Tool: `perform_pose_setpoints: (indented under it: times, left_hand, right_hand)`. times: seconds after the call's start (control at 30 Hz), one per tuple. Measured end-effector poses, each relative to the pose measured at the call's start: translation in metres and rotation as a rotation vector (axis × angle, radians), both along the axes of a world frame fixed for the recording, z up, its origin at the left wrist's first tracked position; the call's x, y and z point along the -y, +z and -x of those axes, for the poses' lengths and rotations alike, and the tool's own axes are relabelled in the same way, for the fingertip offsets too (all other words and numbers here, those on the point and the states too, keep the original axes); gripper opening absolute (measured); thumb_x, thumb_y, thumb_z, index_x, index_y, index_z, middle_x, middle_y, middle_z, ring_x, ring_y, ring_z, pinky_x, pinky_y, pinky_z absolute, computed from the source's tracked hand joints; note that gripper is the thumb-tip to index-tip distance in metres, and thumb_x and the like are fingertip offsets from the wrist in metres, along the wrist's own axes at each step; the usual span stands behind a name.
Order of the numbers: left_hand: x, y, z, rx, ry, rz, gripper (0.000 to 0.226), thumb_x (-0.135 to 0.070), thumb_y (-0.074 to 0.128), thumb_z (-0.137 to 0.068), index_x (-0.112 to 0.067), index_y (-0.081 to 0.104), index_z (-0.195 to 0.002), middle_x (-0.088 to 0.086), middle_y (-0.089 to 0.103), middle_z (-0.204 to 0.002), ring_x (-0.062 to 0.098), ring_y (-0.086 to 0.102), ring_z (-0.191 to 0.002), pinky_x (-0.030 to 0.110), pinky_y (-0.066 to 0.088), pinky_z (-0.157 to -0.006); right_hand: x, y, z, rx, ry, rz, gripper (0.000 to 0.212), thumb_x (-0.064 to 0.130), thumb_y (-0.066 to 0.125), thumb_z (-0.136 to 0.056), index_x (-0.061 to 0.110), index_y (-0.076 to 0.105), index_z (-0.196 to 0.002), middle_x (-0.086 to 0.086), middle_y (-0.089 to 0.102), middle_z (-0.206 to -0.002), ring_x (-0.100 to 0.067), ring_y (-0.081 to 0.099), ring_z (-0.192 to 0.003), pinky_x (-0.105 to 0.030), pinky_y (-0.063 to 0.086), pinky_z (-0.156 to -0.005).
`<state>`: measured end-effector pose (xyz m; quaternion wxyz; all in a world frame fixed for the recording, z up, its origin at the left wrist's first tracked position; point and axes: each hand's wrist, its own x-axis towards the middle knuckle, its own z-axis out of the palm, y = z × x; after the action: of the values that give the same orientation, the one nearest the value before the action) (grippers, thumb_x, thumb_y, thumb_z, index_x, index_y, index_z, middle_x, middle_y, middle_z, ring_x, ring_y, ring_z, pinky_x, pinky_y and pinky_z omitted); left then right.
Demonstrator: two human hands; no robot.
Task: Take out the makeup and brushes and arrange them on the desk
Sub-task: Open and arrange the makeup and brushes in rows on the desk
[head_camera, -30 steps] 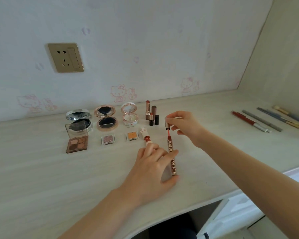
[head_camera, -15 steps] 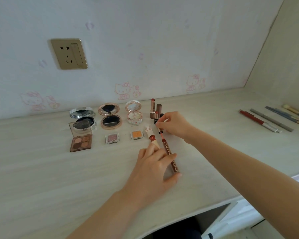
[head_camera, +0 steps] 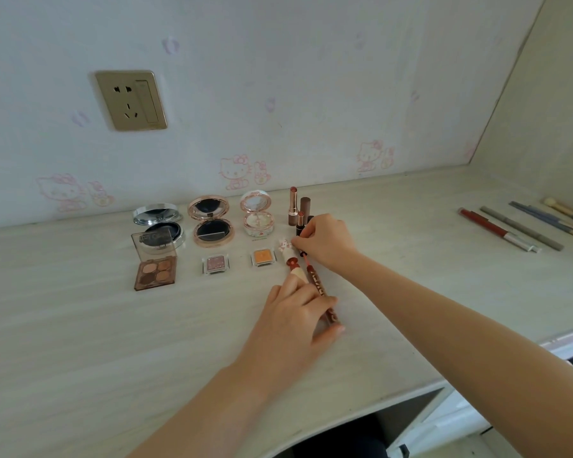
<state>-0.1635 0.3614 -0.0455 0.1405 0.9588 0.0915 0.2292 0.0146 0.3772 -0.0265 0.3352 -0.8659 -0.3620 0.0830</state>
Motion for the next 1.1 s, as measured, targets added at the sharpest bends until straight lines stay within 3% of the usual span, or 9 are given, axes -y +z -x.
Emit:
perform_pose_setpoints:
  times: [0.3, 0.5, 0.63, 0.87, 1.1]
  left_hand:
    - [0.002, 0.002, 0.001, 0.015, -0.004, -0.037, 0.041, -0.046, 0.059, -0.085, -0.021, 0.066, -0.117, -0.010, 0.063, -0.095, 0.016, 0.048, -0.098, 0.037, 0.045, -0.083]
    - [0.007, 0.006, 0.005, 0.068, -0.025, -0.048, 0.044, -0.050, 0.050, -0.086, -0.024, 0.065, -0.118, -0.012, 0.057, -0.099, 0.011, 0.045, -0.097, 0.033, 0.046, -0.081]
    - [0.009, 0.012, 0.005, 0.131, -0.046, -0.096, 0.035, -0.038, 0.052, -0.087, -0.021, 0.066, -0.114, -0.010, 0.056, -0.098, 0.013, 0.051, -0.095, 0.032, 0.048, -0.078]
    - [0.023, 0.034, -0.036, 0.103, -0.126, -0.076, 0.023, -0.017, 0.064, -0.087, -0.017, 0.070, -0.109, -0.008, 0.064, -0.096, 0.015, 0.056, -0.094, 0.033, 0.050, -0.079]
    - [0.055, 0.035, -0.130, -0.017, -0.237, -0.076, 0.030, -0.017, 0.051, -0.091, -0.019, 0.066, -0.116, -0.006, 0.064, -0.114, 0.013, 0.049, -0.112, 0.027, 0.043, -0.090]
  right_hand:
    - [0.012, 0.008, -0.003, -0.015, 0.021, -0.010, 0.013, 0.029, 0.066, -0.082, 0.016, 0.065, -0.084, -0.002, 0.067, -0.085, -0.016, 0.059, -0.076, -0.025, 0.047, -0.058]
    - [0.048, 0.016, -0.015, 0.027, 0.022, 0.030, 0.022, 0.022, 0.053, -0.089, 0.015, 0.064, -0.106, -0.003, 0.064, -0.101, -0.019, 0.059, -0.088, -0.030, 0.050, -0.071]
    - [0.091, 0.014, -0.022, 0.048, 0.053, 0.019, 0.025, 0.020, 0.050, -0.090, 0.016, 0.062, -0.111, 0.003, 0.064, -0.094, -0.018, 0.059, -0.091, -0.027, 0.047, -0.068]
    - [0.176, 0.011, -0.044, 0.312, 0.055, 0.011, 0.024, 0.020, 0.051, -0.094, 0.015, 0.061, -0.115, 0.001, 0.067, -0.109, -0.014, 0.062, -0.099, -0.026, 0.050, -0.084]
    - [0.246, 0.008, -0.091, 0.442, -0.052, 0.101, 0.024, 0.021, 0.051, -0.095, 0.014, 0.060, -0.116, -0.001, 0.066, -0.111, -0.017, 0.062, -0.097, -0.032, 0.053, -0.085]
